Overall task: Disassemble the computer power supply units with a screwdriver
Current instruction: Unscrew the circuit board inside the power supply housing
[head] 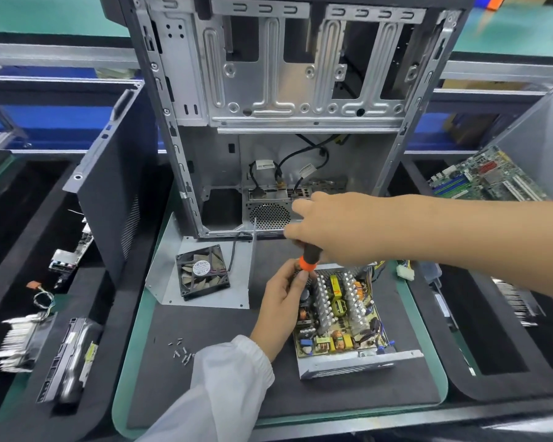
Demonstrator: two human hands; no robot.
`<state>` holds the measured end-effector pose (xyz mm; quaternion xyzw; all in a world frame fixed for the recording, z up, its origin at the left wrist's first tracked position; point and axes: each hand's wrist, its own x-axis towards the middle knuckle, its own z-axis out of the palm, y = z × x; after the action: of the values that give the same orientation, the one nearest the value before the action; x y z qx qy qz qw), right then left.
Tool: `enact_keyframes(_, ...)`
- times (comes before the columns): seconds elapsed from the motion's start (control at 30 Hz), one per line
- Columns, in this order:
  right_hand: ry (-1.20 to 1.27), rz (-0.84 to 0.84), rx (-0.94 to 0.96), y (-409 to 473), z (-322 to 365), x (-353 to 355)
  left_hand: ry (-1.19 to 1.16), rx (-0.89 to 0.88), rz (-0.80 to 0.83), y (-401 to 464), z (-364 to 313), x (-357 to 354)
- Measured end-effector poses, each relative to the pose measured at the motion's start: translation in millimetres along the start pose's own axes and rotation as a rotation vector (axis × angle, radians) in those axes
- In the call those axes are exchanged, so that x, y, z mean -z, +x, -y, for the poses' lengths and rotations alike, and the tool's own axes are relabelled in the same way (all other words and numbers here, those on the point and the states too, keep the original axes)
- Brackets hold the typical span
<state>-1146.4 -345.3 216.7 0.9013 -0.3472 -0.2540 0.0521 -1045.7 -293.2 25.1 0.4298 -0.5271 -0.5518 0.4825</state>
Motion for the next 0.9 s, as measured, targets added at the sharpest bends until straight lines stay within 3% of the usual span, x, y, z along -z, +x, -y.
enact_keyframes(0.17,0.111,-0.037,-0.026,-2.3,-1.6,-5.6,-0.001,0.001,0.049,-0.5,-7.0,5.0)
enact_keyframes(0.4,0.117,-0.094,-0.307,-1.0,11.3,3.5,0.076,-0.045,0.130,9.2,-11.1,22.9)
enact_keyframes(0.5,0.073,-0.065,-0.188,-0.6,14.4,6.0,0.048,-0.048,0.186,10.1,-19.2,27.9)
enact_keyframes(0.6,0.123,0.075,-0.017,-4.4,8.6,10.0,0.012,-0.024,0.213,14.3,-25.5,31.1)
enact_keyframes(0.7,0.174,0.138,0.004,-7.5,3.2,9.1,0.032,-0.024,0.230,15.9,-28.9,29.9)
enact_keyframes(0.77,0.174,0.051,-0.101,-9.3,3.2,7.0,0.033,-0.048,0.230,15.9,-29.2,29.7)
enact_keyframes(0.83,0.009,-0.082,-0.261,-8.6,8.2,8.4,0.020,-0.059,0.217,15.4,-28.4,30.2)
enact_keyframes(0.9,-0.091,-0.131,-0.306,-5.9,15.7,10.6,0.043,-0.046,0.213,15.3,-26.9,30.7)
